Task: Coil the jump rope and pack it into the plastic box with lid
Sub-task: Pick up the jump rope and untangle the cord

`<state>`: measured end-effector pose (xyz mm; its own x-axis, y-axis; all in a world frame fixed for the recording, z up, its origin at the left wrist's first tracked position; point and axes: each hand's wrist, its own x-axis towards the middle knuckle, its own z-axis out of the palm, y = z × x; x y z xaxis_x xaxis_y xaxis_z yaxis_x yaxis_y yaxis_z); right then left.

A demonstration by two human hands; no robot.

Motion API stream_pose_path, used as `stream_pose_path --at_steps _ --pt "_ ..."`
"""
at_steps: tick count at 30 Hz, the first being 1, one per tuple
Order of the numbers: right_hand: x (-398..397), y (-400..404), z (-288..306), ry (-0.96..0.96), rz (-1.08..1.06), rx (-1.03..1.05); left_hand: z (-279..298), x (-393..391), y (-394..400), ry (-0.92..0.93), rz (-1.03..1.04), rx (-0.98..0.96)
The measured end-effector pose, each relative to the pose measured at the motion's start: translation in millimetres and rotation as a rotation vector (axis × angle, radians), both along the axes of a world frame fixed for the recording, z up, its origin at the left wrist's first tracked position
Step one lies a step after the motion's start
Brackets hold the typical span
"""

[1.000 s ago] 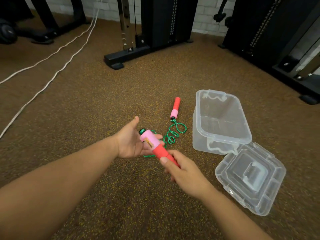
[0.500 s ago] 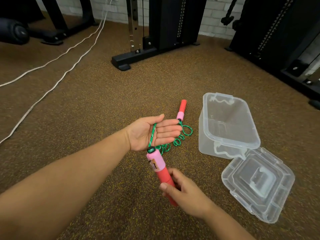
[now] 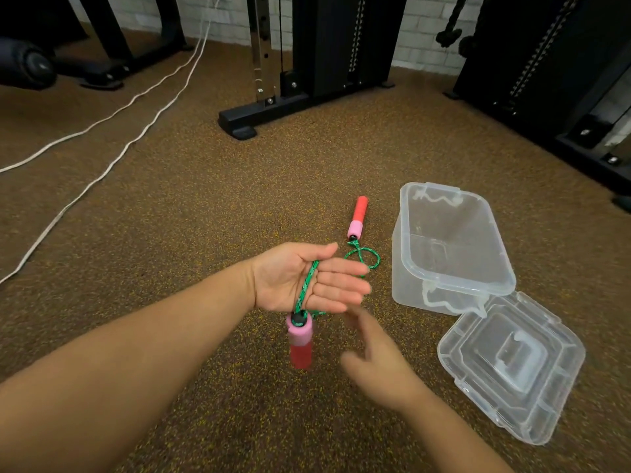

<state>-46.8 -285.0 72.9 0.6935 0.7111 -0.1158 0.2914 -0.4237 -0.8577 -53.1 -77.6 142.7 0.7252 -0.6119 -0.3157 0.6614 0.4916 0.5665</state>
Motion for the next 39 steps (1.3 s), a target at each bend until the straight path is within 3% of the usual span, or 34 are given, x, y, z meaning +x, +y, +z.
stream_pose_path --at_steps 3,6,8,11,14,21,28,34,39 --pt "21 5 14 -0.104 -0.197 0.191 0 0 -4 -0.046 -0.158 0.068" --pt "32 17 31 -0.127 -0.08 0.261 4 3 -9 -0.073 -0.268 0.115" --pt "35 23 35 -0.026 0.018 0.315 7 5 -9 -0.075 -0.294 0.107" --pt "30 22 30 0.183 -0.036 0.419 11 6 -7 -0.085 -0.266 0.087" --pt "22 19 27 0.292 -0.091 0.412 10 7 -1 -0.072 -0.17 0.052" --pt "5 9 20 -0.11 -0.099 0.143 19 10 2 0.005 0.198 0.088" --pt "-5 15 27 -0.221 0.043 0.035 17 19 -6 0.013 0.495 0.176" --pt "-4 20 51 -0.218 0.109 0.059 20 21 -4 -0.055 0.592 0.436" --pt "12 16 73 -0.288 0.12 0.098 16 14 -11 -0.186 0.396 0.838"
